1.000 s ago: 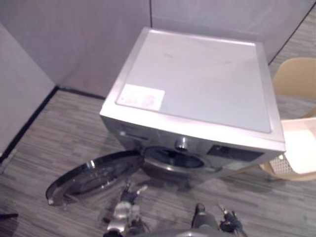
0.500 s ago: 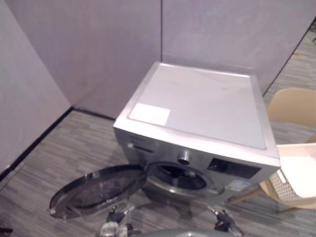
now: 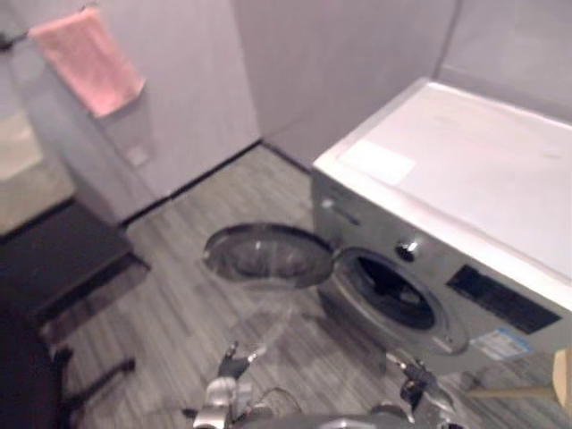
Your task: Pick up the laundry basket with both hands and put the clothes into the washing machine.
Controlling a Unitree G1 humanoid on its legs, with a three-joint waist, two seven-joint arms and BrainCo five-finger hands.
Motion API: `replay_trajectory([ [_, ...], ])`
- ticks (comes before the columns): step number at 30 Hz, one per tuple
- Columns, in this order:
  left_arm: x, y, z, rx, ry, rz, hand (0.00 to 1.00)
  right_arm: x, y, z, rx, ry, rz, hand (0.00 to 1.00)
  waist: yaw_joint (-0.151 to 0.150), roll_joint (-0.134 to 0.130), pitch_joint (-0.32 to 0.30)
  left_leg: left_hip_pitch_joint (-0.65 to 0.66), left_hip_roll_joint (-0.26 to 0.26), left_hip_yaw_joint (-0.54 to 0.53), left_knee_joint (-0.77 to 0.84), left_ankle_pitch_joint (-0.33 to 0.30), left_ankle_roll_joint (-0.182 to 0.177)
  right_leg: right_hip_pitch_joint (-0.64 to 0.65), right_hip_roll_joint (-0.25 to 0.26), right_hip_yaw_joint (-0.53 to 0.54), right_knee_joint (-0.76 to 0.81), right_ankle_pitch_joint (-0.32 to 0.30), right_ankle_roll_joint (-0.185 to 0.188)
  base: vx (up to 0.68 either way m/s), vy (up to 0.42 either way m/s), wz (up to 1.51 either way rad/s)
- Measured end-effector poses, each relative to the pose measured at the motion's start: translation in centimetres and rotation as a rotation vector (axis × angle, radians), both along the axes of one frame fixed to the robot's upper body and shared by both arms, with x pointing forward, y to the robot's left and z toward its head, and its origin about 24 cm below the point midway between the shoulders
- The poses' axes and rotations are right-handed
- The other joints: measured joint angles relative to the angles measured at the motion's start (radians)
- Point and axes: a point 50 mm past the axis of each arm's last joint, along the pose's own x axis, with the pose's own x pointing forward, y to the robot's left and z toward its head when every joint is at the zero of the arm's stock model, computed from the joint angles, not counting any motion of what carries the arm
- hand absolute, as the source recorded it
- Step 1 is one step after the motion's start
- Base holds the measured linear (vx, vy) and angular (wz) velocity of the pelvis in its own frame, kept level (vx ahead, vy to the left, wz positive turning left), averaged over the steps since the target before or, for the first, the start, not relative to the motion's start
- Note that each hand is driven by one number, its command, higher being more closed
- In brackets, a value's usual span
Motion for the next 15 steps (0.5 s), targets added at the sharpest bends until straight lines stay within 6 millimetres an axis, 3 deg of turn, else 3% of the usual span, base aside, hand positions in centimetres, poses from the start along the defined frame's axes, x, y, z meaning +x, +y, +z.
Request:
replay_trajectory([
  [1, -0.5, 0.1, -0.2, 0.01, 0.016, -0.02, 0.0, 0.1, 1.2, -0.1, 0.032, -0.002, -0.001, 0.0, -0.002, -0.038, -0.012, 0.015, -0.041, -0.008, -0.085, 0.059, 0.011, -0.016, -0.025, -0.012, 0.001, 0.015, -0.008, -0.21, 0.091, 0.36],
  [3, -0.3, -0.1, -0.1, 0.025, 0.022, -0.072, 0.0, -0.2, 1.6, -0.3, 0.048, 0.003, -0.018, 0.0, -0.005, -0.065, -0.029, 0.042, -0.087, -0.032, -0.194, 0.132, 0.026, -0.019, -0.052, -0.028, 0.002, 0.035, -0.005, -0.18, 0.071, 0.39],
  [5, 0.3, -0.7, 0.2, 0.023, -0.006, -0.108, 0.0, -0.3, 1.3, -0.3, 0.048, 0.002, -0.046, 0.0, -0.006, -0.064, -0.033, 0.064, -0.116, -0.05, -0.301, 0.2, 0.036, -0.016, -0.061, -0.042, -0.017, 0.058, -0.01, -0.19, 0.052, 0.28],
  [9, 0.1, -1.5, 0.1, 0.024, -0.009, -0.167, 0.0, -0.3, 1.2, -0.3, 0.04, 0.006, -0.046, 0.0, -0.003, -0.061, -0.034, 0.07, -0.137, -0.048, -0.363, 0.246, 0.043, -0.041, -0.065, -0.038, -0.027, 0.07, -0.026, -0.12, 0.045, 0.01],
  [15, -0.4, -1.1, 0.5, 0.044, -0.037, -0.229, 0.0, 0.1, 2.3, -0.1, 0.048, -0.022, -0.004, 0.0, -0.004, -0.111, -0.022, 0.054, -0.137, 0.041, -0.363, 0.244, 0.039, -0.104, -0.058, 0.057, -0.034, 0.114, -0.03, -0.06, 0.028, -0.4],
])
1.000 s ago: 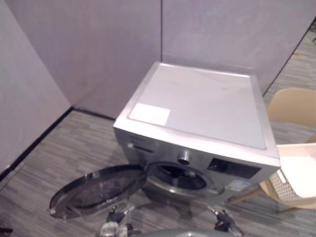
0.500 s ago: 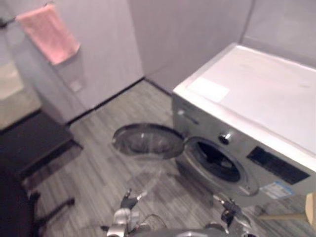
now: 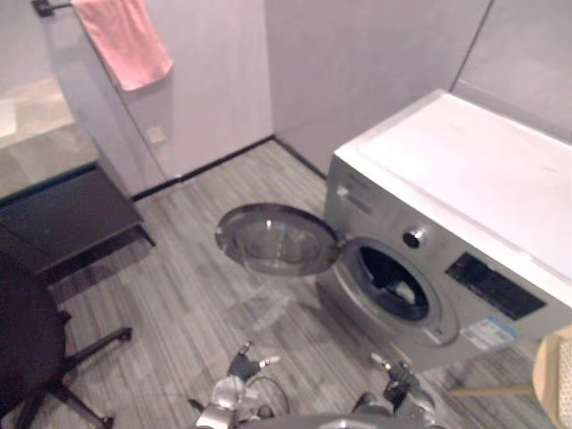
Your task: Pick up the laundry basket with both hands and put the clothes into the washing machine.
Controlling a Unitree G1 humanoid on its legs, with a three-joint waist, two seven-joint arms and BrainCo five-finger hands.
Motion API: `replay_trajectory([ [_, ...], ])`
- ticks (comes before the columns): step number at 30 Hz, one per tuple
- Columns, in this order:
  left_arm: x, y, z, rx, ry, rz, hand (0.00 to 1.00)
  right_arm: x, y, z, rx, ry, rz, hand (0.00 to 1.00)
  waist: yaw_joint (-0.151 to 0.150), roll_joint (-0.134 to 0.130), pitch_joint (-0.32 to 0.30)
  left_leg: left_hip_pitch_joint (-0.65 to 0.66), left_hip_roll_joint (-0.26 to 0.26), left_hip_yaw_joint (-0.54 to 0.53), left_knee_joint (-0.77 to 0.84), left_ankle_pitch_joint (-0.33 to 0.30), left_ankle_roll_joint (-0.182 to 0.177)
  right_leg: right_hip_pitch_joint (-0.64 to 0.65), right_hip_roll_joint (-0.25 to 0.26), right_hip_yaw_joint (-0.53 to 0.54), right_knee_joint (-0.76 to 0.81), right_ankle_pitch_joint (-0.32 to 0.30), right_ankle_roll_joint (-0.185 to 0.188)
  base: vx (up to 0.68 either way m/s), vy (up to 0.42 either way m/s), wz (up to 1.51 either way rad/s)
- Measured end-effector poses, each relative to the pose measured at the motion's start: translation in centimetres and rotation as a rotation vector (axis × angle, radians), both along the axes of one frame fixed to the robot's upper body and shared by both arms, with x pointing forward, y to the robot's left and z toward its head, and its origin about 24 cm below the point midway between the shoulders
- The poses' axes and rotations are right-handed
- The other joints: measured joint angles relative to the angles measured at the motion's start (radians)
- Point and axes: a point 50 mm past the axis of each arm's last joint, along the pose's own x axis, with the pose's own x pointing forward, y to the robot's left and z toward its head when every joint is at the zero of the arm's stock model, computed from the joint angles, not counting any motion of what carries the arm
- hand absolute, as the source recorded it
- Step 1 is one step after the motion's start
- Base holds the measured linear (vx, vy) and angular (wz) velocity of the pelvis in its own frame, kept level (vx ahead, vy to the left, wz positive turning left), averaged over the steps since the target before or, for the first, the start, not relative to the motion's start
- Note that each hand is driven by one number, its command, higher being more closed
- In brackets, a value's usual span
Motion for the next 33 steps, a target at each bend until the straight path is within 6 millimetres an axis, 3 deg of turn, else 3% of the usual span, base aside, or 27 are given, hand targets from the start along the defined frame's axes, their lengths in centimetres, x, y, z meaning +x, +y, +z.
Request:
replay_trajectory([
  [2, 0.3, 0.3, 0.4, 0.003, -0.026, -0.013, 0.0, -0.8, 0.4, -0.2, 0.006, 0.008, 0.003, 0.0, -0.012, -0.014, 0.005, -0.007, 0.01, 0.029, 0.006, -0.005, 0.009, -0.052, 0.008, 0.059, 0.043, 0.081, 0.029, -0.02, 0.042, -0.57],
  [3, 0.8, 0.5, 0.9, 0.002, -0.063, -0.004, 0.0, -0.4, 0.3, 0.1, -0.002, -0.017, 0.012, 0.0, -0.005, 0.007, -0.003, -0.028, 0.055, 0.055, 0.019, -0.005, 0.029, -0.087, 0.046, 0.123, 0.048, 0.153, 0.052, -0.01, 0.036, -0.5],
  [4, 1.1, 0.6, 1.3, 0.001, -0.086, 0.001, 0.0, -0.4, 0.3, 0.1, -0.005, -0.022, 0.011, 0.0, -0.012, 0.019, 0.007, -0.041, 0.077, 0.061, 0.036, -0.004, 0.058, -0.104, 0.051, 0.142, 0.107, 0.123, 0.03, -0.02, 0.005, -0.31],
  [5, 1.7, 1.0, 1.9, 0.004, -0.125, 0.022, 0.0, -0.4, 0.2, 0.1, -0.008, -0.024, 0.01, 0.0, -0.024, 0.013, 0.008, -0.049, 0.09, 0.053, 0.051, -0.006, 0.061, -0.136, 0.04, 0.161, 0.293, 0.02, -0.022, -0.01, -0.041, 0.23],
  [6, 2.7, 1.8, 3.1, 0.016, -0.198, 0.05, 0.0, -1.4, 0.1, -0.1, -0.007, -0.003, -0.003, 0.0, -0.03, -0.006, 0.001, -0.041, 0.097, 0.021, 0.05, -0.002, 0.056, -0.12, 0.054, 0.188, 0.429, -0.068, -0.011, 0.03, -0.05, 0.34],
  [9, 3.7, 3.2, 5.3, 0.016, -0.325, 0.155, 0.0, -2.1, -0.1, -0.4, -0.007, 0.018, -0.015, 0.0, -0.022, -0.021, -0.01, -0.046, 0.075, 0.024, 0.047, 0.019, 0.049, -0.032, 0.083, 0.195, 0.256, -0.118, -0.012, 0.04, -0.06, 0.07],
  [10, 4.4, 4.3, 7.1, 0.017, -0.416, 0.235, 0.0, -2.0, -0.1, -0.4, -0.007, 0.019, -0.014, 0.0, -0.005, -0.027, -0.031, -0.077, 0.054, 0.041, 0.048, 0.023, 0.048, 0.026, 0.109, 0.206, 0.053, -0.11, 0.001, 0.03, -0.075, -0.35],
  [11, 4.7, 4.6, 7.7, 0.021, -0.447, 0.253, 0.0, -2.1, 0.0, -0.4, -0.006, 0.022, -0.007, 0.0, 0.006, -0.031, -0.034, -0.087, 0.046, 0.051, 0.048, 0.023, 0.047, 0.038, 0.113, 0.213, -0.002, -0.106, 0.007, 0.03, -0.091, -0.43],
  [12, 4.9, 5.0, 8.2, 0.028, -0.476, 0.276, 0.0, -1.8, 0.0, -0.4, -0.005, 0.019, 0.0, 0.0, 0.012, -0.03, -0.034, -0.098, 0.038, 0.058, 0.047, 0.026, 0.047, 0.043, 0.115, 0.218, -0.046, -0.105, 0.008, 0.0, -0.13, -0.3],
  [13, 5.3, 6.0, 9.3, 0.052, -0.532, 0.333, 0.0, -1.1, -0.3, -0.2, -0.018, 0.005, 0.021, 0.0, 0.011, -0.004, -0.033, -0.106, 0.036, 0.063, 0.026, 0.049, 0.045, 0.044, 0.126, 0.227, -0.095, -0.078, 0.037, -0.02, -0.124, -0.17],
  [15, 5.5, 6.5, 10.3, 0.066, -0.588, 0.381, 0.0, -1.1, -0.6, -0.1, -0.029, 0.005, 0.033, 0.0, 0.007, 0.019, -0.036, -0.092, 0.036, 0.063, 0.008, 0.064, 0.044, 0.051, 0.138, 0.229, -0.097, -0.077, 0.038, -0.03, -0.091, -0.06],
  [22, 6.6, 8.1, 13.6, 0.103, -0.757, 0.474, 0.0, -1.8, -1.5, -0.1, -0.049, -0.002, 0.064, 0.0, 0.004, 0.02, -0.05, -0.074, 0.063, 0.069, 0.0, 0.07, 0.029, 0.061, 0.166, 0.235, -0.11, -0.093, 0.016, -0.06, -0.078, -0.04],
  [25, 7.8, 9.9, 15.2, 0.148, -0.825, 0.532, 0.0, -3.1, -1.5, -0.4, -0.04, 0.024, 0.072, 0.0, 0.002, 0.018, -0.047, -0.102, 0.067, 0.062, 0.0, 0.071, 0.022, 0.049, 0.173, 0.231, -0.133, -0.083, 0.013, -0.03, -0.036, 0.05],
  [28, 10.3, 12.4, 17.4, 0.225, -0.9, 0.576, 0.0, -3.8, -1.8, -0.5, -0.041, 0.037, 0.061, 0.0, -0.002, 0.017, -0.036, -0.17, 0.071, 0.066, 0.001, 0.085, 0.016, -0.017, 0.174, 0.237, -0.146, -0.045, 0.006, -0.02, -0.007, -0.07],
  [33, 15.4, 16.4, 26.0, 0.259, -1.147, 0.618, 0.0, -0.8, -2.3, 0.6, -0.062, -0.054, 0.069, 0.0, -0.003, -0.022, 0.053, -0.299, 0.069, 0.11, 0.008, 0.118, 0.048, -0.154, 0.176, 0.281, -0.169, 0.031, -0.008, -0.07, -0.004, -0.3],
])
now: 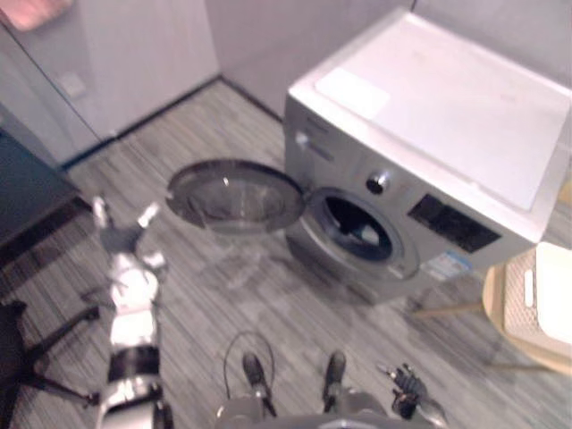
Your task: Pick up the laundry basket with both hands and put the clothes into the washing machine.
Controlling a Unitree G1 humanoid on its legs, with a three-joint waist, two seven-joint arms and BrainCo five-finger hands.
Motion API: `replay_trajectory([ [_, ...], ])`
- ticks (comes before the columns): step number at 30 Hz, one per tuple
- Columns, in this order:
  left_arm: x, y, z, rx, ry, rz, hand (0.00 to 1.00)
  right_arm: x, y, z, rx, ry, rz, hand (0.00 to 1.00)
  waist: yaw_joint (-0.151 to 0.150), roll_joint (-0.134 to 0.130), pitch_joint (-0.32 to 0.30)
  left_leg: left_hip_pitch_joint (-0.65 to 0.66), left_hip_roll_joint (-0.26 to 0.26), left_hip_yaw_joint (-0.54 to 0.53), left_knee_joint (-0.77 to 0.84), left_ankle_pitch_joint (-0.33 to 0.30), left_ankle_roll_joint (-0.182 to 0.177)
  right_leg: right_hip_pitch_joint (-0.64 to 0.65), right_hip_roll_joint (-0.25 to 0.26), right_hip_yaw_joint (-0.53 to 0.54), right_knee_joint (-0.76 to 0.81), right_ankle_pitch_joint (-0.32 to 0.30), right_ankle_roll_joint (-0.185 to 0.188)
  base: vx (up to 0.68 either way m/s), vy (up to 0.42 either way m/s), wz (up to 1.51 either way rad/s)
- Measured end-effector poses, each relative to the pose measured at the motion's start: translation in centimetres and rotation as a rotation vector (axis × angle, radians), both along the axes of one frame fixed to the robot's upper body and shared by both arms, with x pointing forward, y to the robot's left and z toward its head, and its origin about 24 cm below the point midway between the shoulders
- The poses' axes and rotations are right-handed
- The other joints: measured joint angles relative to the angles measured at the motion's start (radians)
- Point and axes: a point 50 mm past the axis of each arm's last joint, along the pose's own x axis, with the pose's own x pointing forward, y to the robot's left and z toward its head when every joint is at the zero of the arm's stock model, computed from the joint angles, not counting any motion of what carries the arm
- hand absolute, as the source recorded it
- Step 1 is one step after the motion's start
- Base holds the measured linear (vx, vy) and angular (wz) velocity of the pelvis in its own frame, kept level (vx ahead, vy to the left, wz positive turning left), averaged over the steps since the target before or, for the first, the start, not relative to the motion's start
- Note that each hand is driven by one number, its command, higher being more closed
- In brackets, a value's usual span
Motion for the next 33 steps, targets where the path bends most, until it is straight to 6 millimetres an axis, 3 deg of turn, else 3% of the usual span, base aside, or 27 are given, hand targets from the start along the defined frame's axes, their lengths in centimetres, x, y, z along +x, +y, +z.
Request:
replay_trajectory([
  [3, 2.1, 1.9, 6.7, 0.073, -0.132, 0.036, 0.0, 0.7, 0.0, 0.4, -0.005, -0.036, 0.002, 0.0, -0.005, -0.045, 0.04, -0.053, 0.0, 0.024, 0.001, 0.0, -0.001, -0.062, -0.003, 0.024, -0.006, 0.025, -0.001, -0.04, 0.015, -0.21],
  [4, 2.4, 2.0, 7.9, 0.081, -0.158, 0.036, 0.0, 0.8, 0.1, 0.5, -0.003, -0.041, 0.002, 0.0, -0.005, -0.051, 0.045, -0.063, 0.001, 0.025, 0.006, -0.003, -0.002, -0.069, -0.004, 0.027, -0.008, 0.028, 0.0, 0.03, 0.012, 0.03],
  [5, 3.1, 1.8, 10.8, 0.114, -0.216, 0.024, 0.0, 1.0, 0.2, 0.7, 0.006, -0.062, -0.01, 0.0, -0.004, -0.06, 0.06, -0.105, 0.011, 0.019, 0.04, -0.014, 0.006, -0.087, -0.006, 0.028, -0.012, 0.04, 0.003, 0.03, 0.008, 0.12],
  [7, 3.6, 1.0, 13.5, 0.156, -0.272, 0.0, 0.0, 1.4, 0.4, 1.0, 0.012, -0.093, -0.011, 0.0, -0.002, -0.057, 0.067, -0.157, 0.031, 0.007, 0.076, -0.025, 0.015, -0.118, 0.003, 0.028, -0.014, 0.068, 0.009, 0.02, 0.002, 0.1],
  [9, 4.3, 0.1, 17.1, 0.207, -0.327, -0.032, 0.0, 2.6, 1.4, 1.9, 0.035, -0.171, 0.013, 0.0, 0.006, -0.059, 0.083, -0.208, 0.077, 0.0, 0.122, -0.034, 0.013, -0.15, 0.034, 0.037, -0.018, 0.135, 0.018, 0.01, 0.003, -0.13],
  [14, 5.3, -1.8, 22.0, 0.27, -0.37, -0.102, 0.0, 4.3, 2.9, 3.8, 0.065, -0.315, 0.081, 0.0, 0.026, -0.065, 0.085, -0.25, 0.167, 0.036, 0.135, -0.044, 0.024, -0.225, 0.11, 0.04, -0.023, 0.313, 0.008, 0.01, 0.059, -0.48],
  [17, 5.2, -3.9, 27.1, 0.353, -0.436, -0.14, 0.0, 4.4, 4.2, 4.2, 0.126, -0.357, 0.09, 0.0, 0.032, -0.095, 0.088, -0.322, 0.231, 0.03, 0.187, -0.06, 0.02, -0.244, 0.124, -0.017, -0.022, 0.333, -0.005, 0.04, 0.131, -0.31],
  [19, 5.0, -4.3, 28.5, 0.388, -0.443, -0.147, 0.0, 4.4, 4.2, 4.2, 0.142, -0.364, 0.067, 0.0, 0.031, -0.102, 0.091, -0.374, 0.258, 0.016, 0.243, -0.059, 0.008, -0.267, 0.135, -0.001, -0.022, 0.336, -0.006, 0.07, 0.175, -0.14],
  [24, 6.6, -3.5, 26.6, 0.4, -0.279, -0.184, 0.0, 3.9, 4.2, 4.2, 0.159, -0.378, 0.057, 0.0, 0.025, -0.117, 0.101, -0.429, 0.317, 0.041, 0.318, -0.084, -0.009, -0.298, 0.17, -0.015, -0.022, 0.336, -0.006, 0.07, 0.18, -0.21],
  [27, 7.3, -1.9, 23.7, 0.376, -0.172, -0.179, 0.0, 3.2, 4.1, 4.0, 0.169, -0.372, 0.06, 0.0, 0.023, -0.137, 0.113, -0.433, 0.343, 0.047, 0.358, -0.108, -0.015, -0.299, 0.183, -0.012, -0.022, 0.337, -0.007, 0.08, 0.162, -0.21],
  [33, 6.7, 0.4, 22.0, 0.346, -0.137, -0.134, 0.0, 2.2, 4.3, 3.4, 0.208, -0.335, 0.053, 0.0, 0.036, -0.136, 0.115, -0.435, 0.366, 0.047, 0.373, -0.132, -0.009, -0.298, 0.195, -0.01, -0.026, 0.352, -0.012, 0.13, 0.217, -0.07],
])
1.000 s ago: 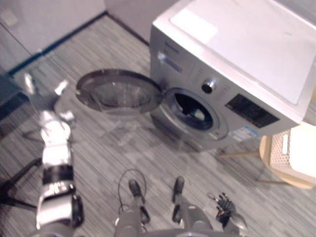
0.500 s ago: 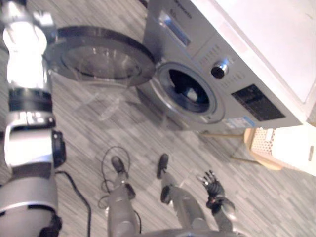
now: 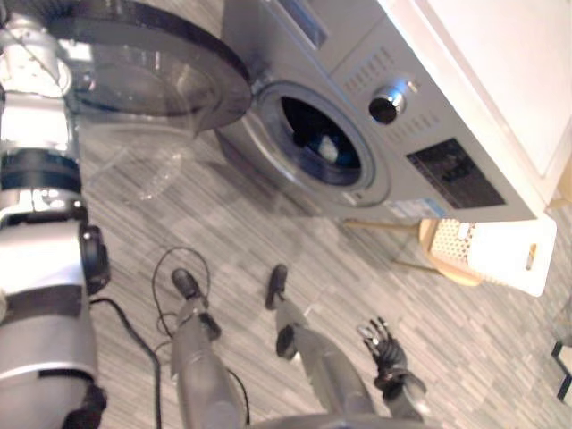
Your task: Pick up the laundry basket with both hands and put the clothes into the washing machine.
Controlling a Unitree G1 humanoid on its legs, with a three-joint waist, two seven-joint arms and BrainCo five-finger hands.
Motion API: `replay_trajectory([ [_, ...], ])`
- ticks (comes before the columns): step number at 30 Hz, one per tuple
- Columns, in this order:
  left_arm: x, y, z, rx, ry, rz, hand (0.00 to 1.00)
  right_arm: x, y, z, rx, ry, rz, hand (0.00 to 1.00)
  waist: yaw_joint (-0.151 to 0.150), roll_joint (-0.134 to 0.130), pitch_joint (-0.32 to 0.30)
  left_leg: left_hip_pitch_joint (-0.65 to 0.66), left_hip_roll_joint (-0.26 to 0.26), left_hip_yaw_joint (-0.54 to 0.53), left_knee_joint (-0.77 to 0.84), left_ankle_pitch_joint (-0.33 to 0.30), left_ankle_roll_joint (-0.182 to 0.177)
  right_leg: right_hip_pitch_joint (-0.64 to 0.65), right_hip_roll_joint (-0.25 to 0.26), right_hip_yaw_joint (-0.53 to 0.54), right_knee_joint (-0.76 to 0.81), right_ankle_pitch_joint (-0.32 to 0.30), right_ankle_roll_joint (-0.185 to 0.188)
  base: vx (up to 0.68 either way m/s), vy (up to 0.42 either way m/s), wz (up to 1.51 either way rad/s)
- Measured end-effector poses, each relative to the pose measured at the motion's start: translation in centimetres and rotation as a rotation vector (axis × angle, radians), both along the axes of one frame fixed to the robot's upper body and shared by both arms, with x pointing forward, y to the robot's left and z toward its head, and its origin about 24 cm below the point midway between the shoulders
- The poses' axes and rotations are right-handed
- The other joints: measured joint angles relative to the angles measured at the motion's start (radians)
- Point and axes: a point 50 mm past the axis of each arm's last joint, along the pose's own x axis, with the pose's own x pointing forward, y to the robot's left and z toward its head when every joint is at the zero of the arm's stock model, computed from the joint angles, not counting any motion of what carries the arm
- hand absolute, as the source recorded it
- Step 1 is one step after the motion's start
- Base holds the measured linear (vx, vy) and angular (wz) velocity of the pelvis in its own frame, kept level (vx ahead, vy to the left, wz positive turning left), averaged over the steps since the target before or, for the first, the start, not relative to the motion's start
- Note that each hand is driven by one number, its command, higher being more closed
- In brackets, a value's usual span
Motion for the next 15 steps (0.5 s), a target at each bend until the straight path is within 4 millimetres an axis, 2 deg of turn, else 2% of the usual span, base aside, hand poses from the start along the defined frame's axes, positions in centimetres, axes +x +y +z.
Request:
replay_trajectory([
  [3, -0.8, 2.6, -3.3, -0.053, 0.066, 0.067, 0.0, -0.4, -0.1, -0.4, 0.001, 0.023, 0.002, 0.0, 0.009, 0.002, 0.001, 0.012, 0.003, 0.002, 0.008, 0.002, 0.0, 0.018, 0.001, -0.006, 0.003, -0.033, -0.006, 0.16, 0.181, 0.04],
  [4, -1.0, 3.6, -5.6, -0.069, 0.138, 0.103, 0.0, -0.5, -0.1, -0.5, 0.0, 0.035, 0.004, 0.0, 0.028, 0.006, 0.002, 0.029, 0.005, 0.007, 0.01, 0.011, -0.014, 0.029, 0.005, -0.005, 0.003, -0.036, -0.006, 0.17, 0.155, 0.02],
  [6, -1.2, 4.2, -7.9, -0.092, 0.193, 0.113, 0.0, -0.6, -0.2, -0.6, -0.001, 0.042, 0.005, 0.0, 0.03, 0.019, -0.002, 0.048, 0.0, 0.006, -0.001, 0.02, -0.019, 0.047, 0.004, -0.006, 0.003, -0.041, -0.012, 0.17, 0.154, 0.14],
  [7, -1.0, 4.0, -9.7, -0.107, 0.235, 0.106, 0.0, -0.8, -0.3, -0.8, -0.002, 0.053, 0.007, 0.0, 0.03, 0.024, -0.002, 0.074, -0.011, 0.004, -0.009, 0.021, -0.02, 0.075, -0.004, -0.008, 0.003, -0.067, -0.031, 0.23, 0.206, 0.63],
  [8, -0.6, 3.0, -14.0, -0.146, 0.347, 0.069, 0.0, -1.2, -0.3, -1.2, -0.006, 0.09, 0.017, 0.0, 0.03, 0.029, -0.008, 0.138, -0.053, 0.003, -0.033, 0.02, -0.021, 0.146, -0.035, -0.01, 0.003, -0.142, -0.016, 0.19, 0.172, 0.64],
  [9, -0.6, 2.9, -14.8, -0.153, 0.368, 0.064, 0.0, -1.3, -0.3, -1.3, -0.006, 0.094, 0.017, 0.0, 0.031, 0.033, -0.014, 0.144, -0.058, 0.003, -0.036, 0.02, -0.021, 0.152, -0.039, -0.011, 0.004, -0.152, -0.015, 0.21, 0.162, 0.68],
  [11, -1.1, 0.9, -22.3, -0.24, 0.557, 0.019, 0.0, -1.7, -0.6, -1.6, -0.023, 0.122, 0.022, 0.0, 0.032, 0.072, -0.059, 0.2, -0.112, 0.003, -0.071, 0.022, -0.023, 0.207, -0.079, -0.014, 0.004, -0.218, -0.01, 0.16, 0.119, 0.46],
  [12, -1.4, 0.3, -24.2, -0.266, 0.607, 0.008, 0.0, -1.9, -0.7, -1.8, -0.029, 0.133, 0.029, 0.0, 0.032, 0.081, -0.068, 0.217, -0.127, 0.003, -0.079, 0.023, -0.024, 0.224, -0.091, -0.015, 0.004, -0.235, -0.004, 0.15, 0.107, 0.42],
  [13, -2.4, -1.1, -28.1, -0.313, 0.714, -0.021, 0.0, -2.2, -0.9, -2.0, -0.034, 0.157, 0.03, 0.0, 0.032, 0.097, -0.079, 0.263, -0.162, 0.011, -0.099, 0.031, -0.023, 0.258, -0.119, -0.017, 0.008, -0.277, -0.005, 0.13, 0.103, 0.32],
  [14, -3.4, -2.4, -31.0, -0.346, 0.807, -0.045, 0.0, -2.5, -1.2, -2.4, -0.039, 0.182, 0.017, 0.0, 0.028, 0.111, -0.089, 0.296, -0.192, 0.015, -0.122, 0.039, -0.021, 0.277, -0.143, -0.023, 0.021, -0.311, 0.001, 0.1, 0.088, 0.35],
  [15, -4.9, -4.3, -34.7, -0.39, 0.939, -0.087, 0.0, -3.0, -1.8, -2.8, -0.049, 0.223, 0.0, 0.0, 0.019, 0.13, -0.109, 0.326, -0.225, 0.021, -0.154, 0.047, -0.021, 0.289, -0.169, -0.027, 0.038, -0.351, 0.01, 0.05, 0.059, 0.22],
])
